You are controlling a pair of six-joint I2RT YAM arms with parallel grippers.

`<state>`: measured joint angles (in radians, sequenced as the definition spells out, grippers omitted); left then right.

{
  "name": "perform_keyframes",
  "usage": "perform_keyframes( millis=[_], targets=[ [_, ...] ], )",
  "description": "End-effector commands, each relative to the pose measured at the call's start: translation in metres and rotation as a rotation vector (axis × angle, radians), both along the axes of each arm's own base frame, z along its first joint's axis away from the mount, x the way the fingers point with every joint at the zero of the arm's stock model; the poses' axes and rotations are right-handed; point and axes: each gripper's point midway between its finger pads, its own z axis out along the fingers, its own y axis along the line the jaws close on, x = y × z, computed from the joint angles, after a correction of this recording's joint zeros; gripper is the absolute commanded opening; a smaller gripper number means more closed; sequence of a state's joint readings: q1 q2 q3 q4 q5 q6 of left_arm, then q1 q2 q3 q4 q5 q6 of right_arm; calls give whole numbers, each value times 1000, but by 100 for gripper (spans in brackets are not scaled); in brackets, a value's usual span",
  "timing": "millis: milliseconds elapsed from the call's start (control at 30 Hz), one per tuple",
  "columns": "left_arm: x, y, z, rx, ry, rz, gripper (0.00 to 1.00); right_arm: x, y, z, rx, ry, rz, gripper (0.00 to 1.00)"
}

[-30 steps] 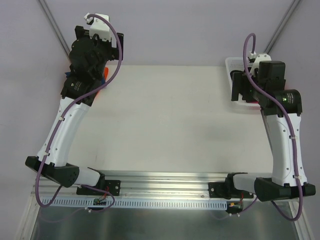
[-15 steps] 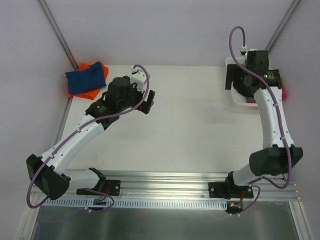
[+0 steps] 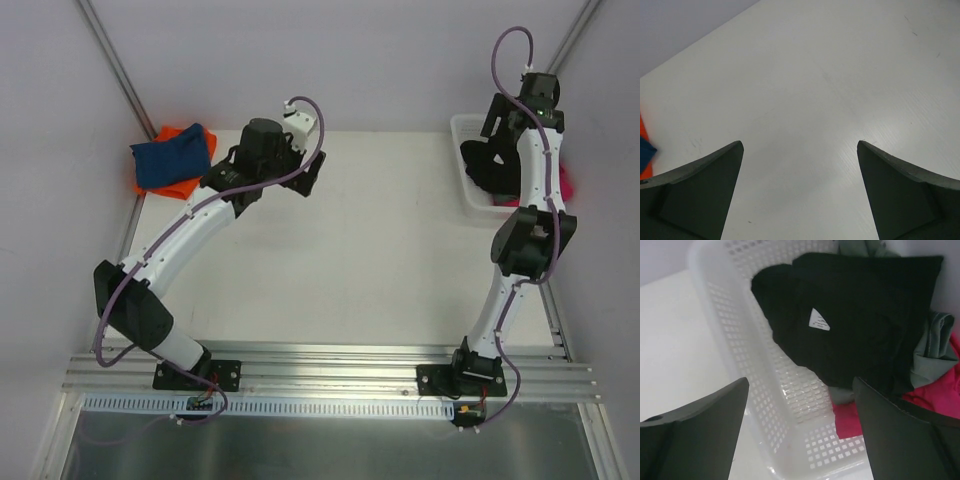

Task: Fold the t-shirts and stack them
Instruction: Grab the tshirt from the pile

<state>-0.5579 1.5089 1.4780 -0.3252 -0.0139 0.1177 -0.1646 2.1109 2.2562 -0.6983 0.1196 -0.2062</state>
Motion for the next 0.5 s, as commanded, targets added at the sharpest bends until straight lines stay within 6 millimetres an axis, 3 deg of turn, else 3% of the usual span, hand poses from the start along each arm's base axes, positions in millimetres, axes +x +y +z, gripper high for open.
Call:
perform_keyframes(
  millis=[0,67,133,167,200,300,367,400,433,467],
  targets=[
    [26,-1,34,-5,-88,3,99,19,-9,-7,15,-29,-21,89],
    [40,2,40,26,-122,14,98,28,-9,-31,3,10,17,89],
    [57,3,26,93,-127,18,96,33,-11,-45,-37,43,45,88],
    [68,9,36,99,-151,54,95,35,-15,-60,-59,80,54,88],
    [78,8,23,121,-135,62,93,35,-16,-66,-71,98,65,88],
    [93,9,27,137,-155,64,90,36,-24,-92,-170,179,105,87],
    [98,5,33,148,-177,42,89,44,-30,-92,-229,171,121,88],
    [100,3,34,152,-183,33,88,49,-34,-101,-266,190,135,88],
    [102,3,35,162,-187,35,88,58,-36,-96,-308,162,141,88],
    [108,2,35,165,-191,41,88,58,-39,-107,-347,185,149,88]
  ],
)
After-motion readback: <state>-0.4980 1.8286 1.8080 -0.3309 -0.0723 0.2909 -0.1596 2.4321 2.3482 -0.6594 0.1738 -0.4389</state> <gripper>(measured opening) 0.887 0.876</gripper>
